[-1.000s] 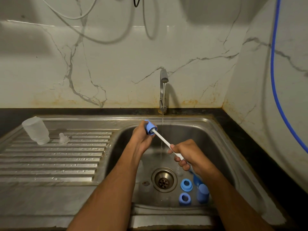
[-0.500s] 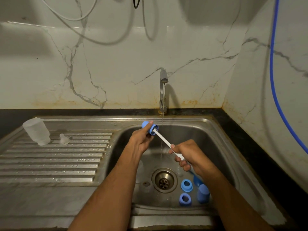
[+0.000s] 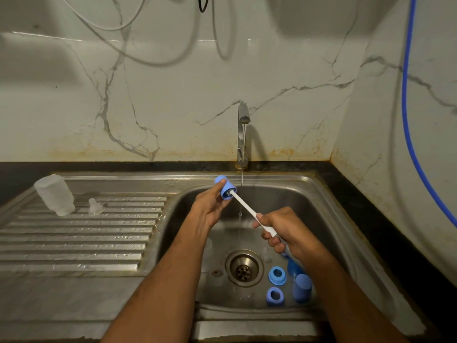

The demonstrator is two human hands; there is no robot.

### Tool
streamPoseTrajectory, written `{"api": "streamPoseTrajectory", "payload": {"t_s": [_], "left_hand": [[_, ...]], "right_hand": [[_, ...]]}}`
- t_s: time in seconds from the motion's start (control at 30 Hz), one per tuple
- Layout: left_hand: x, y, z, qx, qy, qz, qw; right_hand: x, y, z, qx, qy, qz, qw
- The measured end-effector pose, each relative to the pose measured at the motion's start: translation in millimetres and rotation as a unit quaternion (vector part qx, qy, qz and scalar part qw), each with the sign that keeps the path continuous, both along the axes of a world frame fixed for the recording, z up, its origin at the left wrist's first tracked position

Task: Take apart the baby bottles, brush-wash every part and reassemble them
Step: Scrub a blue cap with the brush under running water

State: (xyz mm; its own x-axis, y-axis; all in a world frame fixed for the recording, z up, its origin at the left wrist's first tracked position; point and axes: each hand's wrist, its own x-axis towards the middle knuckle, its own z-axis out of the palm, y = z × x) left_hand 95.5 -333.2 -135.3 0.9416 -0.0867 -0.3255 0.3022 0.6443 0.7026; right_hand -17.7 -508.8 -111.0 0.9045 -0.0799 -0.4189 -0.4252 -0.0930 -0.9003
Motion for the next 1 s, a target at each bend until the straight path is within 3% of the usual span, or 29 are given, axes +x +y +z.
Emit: {"api": "streamPoseTrajectory", "payload": {"t_s": [0.2, 0.4, 0.63, 0.83, 1.0], "left_hand": [[13.3, 10.2, 0.5, -0.054, 0.013, 0.075, 0.996], [0.7, -5.1, -3.7, -0.016, 0.007, 0.019, 1.0], [17.0, 18.0, -2.9, -0.059, 0.03, 0.132, 0.989], [12.8, 16.0, -16.2, 0.007, 0.056, 0.134, 0.989], [15.3, 9.7, -15.5, 0.057, 0.049, 0.118, 0.99]], "right_hand": [[-4.3, -8.0, 7.1, -0.02, -0.008, 0.021, 1.0], [-0.2, 1.7, 0.1, 0.003, 0.004, -0.006, 1.0], [-4.4, -5.9, 6.8, -0.021, 0.002, 0.012, 1.0], [-6.4, -17.3, 1.0, -0.022, 0.023, -0.067, 0.997], [-7.1, -18.3, 4.1, -0.033, 0.014, -0.077, 0.996]]}}
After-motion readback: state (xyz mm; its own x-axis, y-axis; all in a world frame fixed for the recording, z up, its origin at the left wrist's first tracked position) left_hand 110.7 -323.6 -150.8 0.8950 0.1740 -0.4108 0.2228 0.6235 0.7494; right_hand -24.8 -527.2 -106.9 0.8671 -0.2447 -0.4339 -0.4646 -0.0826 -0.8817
